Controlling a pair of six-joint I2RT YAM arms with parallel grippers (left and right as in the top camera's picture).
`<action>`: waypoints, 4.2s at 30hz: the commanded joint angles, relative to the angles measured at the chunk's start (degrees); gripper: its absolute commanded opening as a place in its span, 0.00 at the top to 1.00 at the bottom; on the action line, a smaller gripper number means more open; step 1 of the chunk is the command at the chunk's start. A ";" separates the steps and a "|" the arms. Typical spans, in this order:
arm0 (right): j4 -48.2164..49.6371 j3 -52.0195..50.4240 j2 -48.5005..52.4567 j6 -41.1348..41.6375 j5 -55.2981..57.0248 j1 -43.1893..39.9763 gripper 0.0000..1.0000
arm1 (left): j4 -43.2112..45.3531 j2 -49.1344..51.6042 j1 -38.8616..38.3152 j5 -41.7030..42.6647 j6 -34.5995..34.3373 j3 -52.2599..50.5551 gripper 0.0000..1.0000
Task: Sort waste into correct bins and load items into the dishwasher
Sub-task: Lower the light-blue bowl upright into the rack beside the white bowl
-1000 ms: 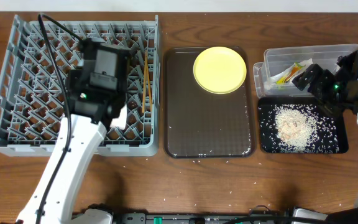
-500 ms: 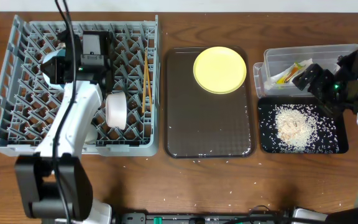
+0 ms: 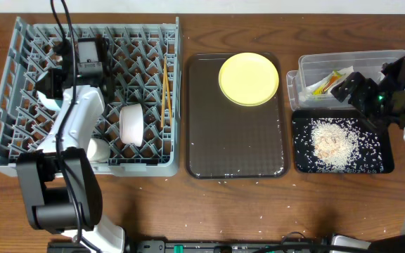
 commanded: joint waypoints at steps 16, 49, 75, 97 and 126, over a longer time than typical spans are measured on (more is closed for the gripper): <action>-0.07 0.39 -0.07 0.66 1.22 0.26 0.01 | 1.42 0.22 -5.22 6.71 -1.22 -4.33 0.92; -0.46 0.39 -0.07 0.66 1.03 0.26 0.01 | 4.79 0.24 -8.76 -5.97 -2.03 -9.22 0.93; -1.40 0.39 -0.07 0.66 0.92 0.26 0.01 | 9.07 -9.07 -17.99 -2.60 -3.19 -9.09 0.51; -1.99 0.39 -0.07 0.66 0.59 0.26 0.01 | -2.03 -17.49 -9.18 24.72 -10.99 -9.11 0.49; -2.08 0.39 -0.07 0.68 0.55 0.26 0.01 | -20.06 -23.06 -8.83 62.45 -19.78 -6.67 0.92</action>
